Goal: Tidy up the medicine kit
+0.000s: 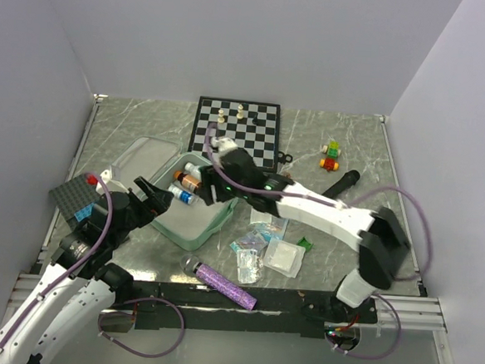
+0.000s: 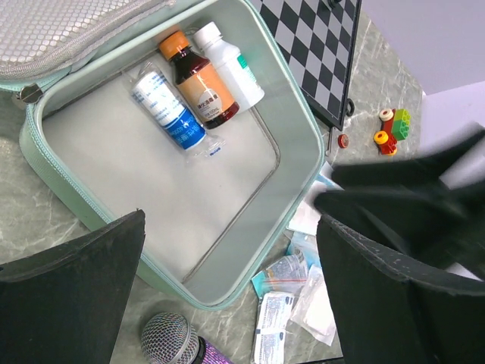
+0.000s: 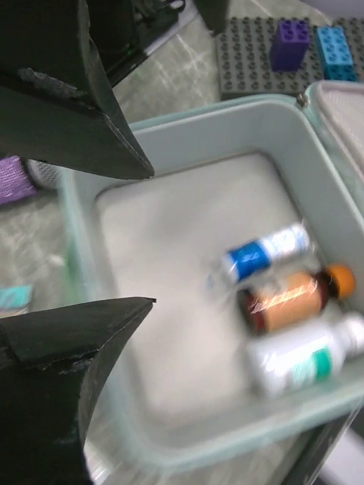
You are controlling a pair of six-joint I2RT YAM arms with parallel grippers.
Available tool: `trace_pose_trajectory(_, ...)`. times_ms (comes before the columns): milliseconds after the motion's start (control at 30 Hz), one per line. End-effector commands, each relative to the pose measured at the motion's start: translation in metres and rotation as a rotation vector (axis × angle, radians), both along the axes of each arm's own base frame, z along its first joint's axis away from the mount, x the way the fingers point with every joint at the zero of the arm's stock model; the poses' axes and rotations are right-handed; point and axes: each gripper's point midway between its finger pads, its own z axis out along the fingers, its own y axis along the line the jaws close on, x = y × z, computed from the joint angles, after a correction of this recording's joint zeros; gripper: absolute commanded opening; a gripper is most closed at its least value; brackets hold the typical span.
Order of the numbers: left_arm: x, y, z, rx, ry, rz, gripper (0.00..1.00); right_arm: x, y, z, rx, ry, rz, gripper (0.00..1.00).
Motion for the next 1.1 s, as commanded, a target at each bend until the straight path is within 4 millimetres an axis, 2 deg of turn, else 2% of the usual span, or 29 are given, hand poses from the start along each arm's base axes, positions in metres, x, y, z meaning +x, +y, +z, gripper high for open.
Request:
trace_pose_trajectory(0,0.001,-0.002,0.012,-0.022,-0.037,-0.004,0.99,-0.003,-0.064,0.005,-0.056,-0.084,-0.169,0.7)
trace_pose_trajectory(133,0.003,-0.008,0.006,-0.023,-0.023,-0.031,0.99,-0.022,-0.136,-0.056,-0.206,-0.003,-0.307,0.7)
trace_pose_trajectory(233,0.005,-0.014,-0.001,-0.025,0.001,-0.047,0.99,-0.038,-0.177,-0.087,-0.237,0.062,-0.402,0.69)
trace_pose_trajectory(300,0.006,-0.02,-0.007,-0.042,0.017,-0.065,0.99,-0.042,-0.193,-0.093,-0.195,0.077,-0.452,0.69)
trace_pose_trajectory(367,0.008,-0.026,-0.01,-0.064,0.02,-0.082,0.99,-0.038,-0.202,-0.091,-0.152,0.075,-0.498,0.69)
trace_pose_trajectory(467,0.011,-0.033,-0.01,-0.092,0.013,-0.105,0.99,-0.02,-0.222,-0.09,-0.145,0.087,-0.609,0.68)
trace_pose_trajectory(600,0.014,-0.034,-0.005,-0.079,0.019,-0.105,0.98,0.003,-0.234,-0.095,-0.138,0.148,-0.685,0.66)
trace_pose_trajectory(733,0.012,-0.028,-0.001,-0.06,0.017,-0.088,0.98,0.016,-0.241,-0.114,-0.159,0.225,-0.718,0.63)
trace_pose_trajectory(900,0.007,-0.023,-0.004,-0.061,0.012,-0.076,0.99,0.017,-0.244,-0.144,-0.148,0.323,-0.729,0.61)
trace_pose_trajectory(1067,0.008,-0.023,-0.007,-0.054,0.013,-0.075,0.99,0.016,-0.229,-0.156,-0.119,0.386,-0.677,0.59)
